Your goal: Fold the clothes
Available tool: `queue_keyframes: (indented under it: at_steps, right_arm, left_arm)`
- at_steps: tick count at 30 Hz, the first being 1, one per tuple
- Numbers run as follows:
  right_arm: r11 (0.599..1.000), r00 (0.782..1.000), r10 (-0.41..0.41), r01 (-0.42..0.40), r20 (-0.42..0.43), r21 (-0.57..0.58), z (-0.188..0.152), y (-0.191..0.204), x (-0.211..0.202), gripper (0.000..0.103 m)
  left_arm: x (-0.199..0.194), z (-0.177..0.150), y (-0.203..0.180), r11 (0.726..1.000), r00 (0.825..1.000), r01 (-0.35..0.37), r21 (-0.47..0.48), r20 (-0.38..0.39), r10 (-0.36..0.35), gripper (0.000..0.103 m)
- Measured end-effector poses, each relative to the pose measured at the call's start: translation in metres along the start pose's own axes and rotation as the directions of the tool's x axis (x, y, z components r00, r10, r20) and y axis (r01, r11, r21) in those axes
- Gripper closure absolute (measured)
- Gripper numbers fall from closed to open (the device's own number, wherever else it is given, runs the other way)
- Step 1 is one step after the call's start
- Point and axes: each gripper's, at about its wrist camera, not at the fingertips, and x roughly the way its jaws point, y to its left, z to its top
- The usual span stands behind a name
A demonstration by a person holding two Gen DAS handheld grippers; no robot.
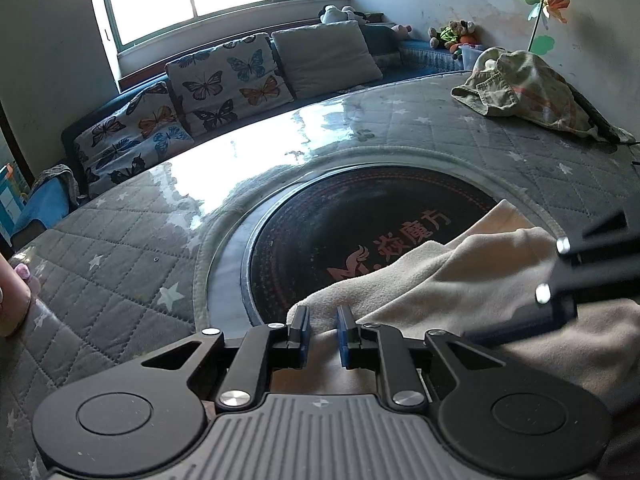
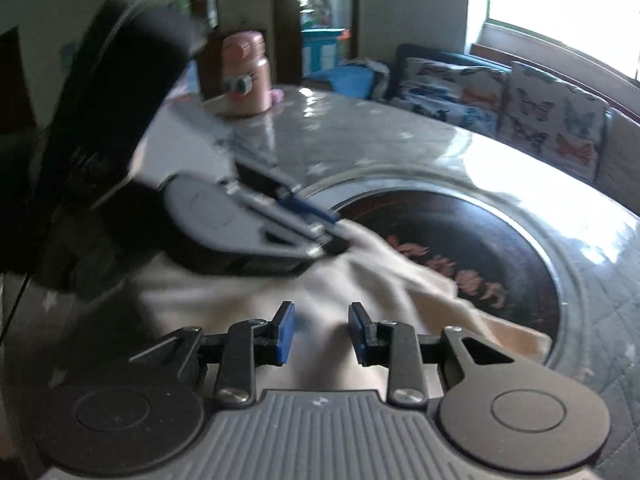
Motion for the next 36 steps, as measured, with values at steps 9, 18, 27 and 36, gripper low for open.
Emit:
queue_keyframes:
  at_steps: [9, 18, 27, 36]
  right_arm:
    - [0.99, 1.0, -0.011, 0.013, 0.013, -0.141, -0.024, 0.033, -0.02, 0.074]
    - [0.995, 1.0, 0.009, -0.012, 0.027, 0.102, -0.024, -0.011, -0.04, 0.074]
    - [0.938, 0.997, -0.08, 0.073, 0.007, 0.339, -0.031, -0.076, -0.03, 0.073]
    - [0.965, 0.996, -0.077, 0.065, 0.04, 0.255, -0.028, -0.055, -0.047, 0.073]
  left_arm:
    - [0.001, -0.002, 0.0, 1.0, 1.0, -0.01, -0.009, 0.005, 0.01, 0.081]
    - [-0.017, -0.009, -0.001, 0.999, 0.999, -0.034, -0.013, 0.042, 0.035, 0.077]
    - [-0.059, -0.041, -0.002, 0.999, 0.996, -0.024, -0.027, 0.083, 0.026, 0.077]
    - [-0.09, -0.069, 0.004, 0.995, 0.991, -0.075, -0.073, 0.106, 0.082, 0.077]
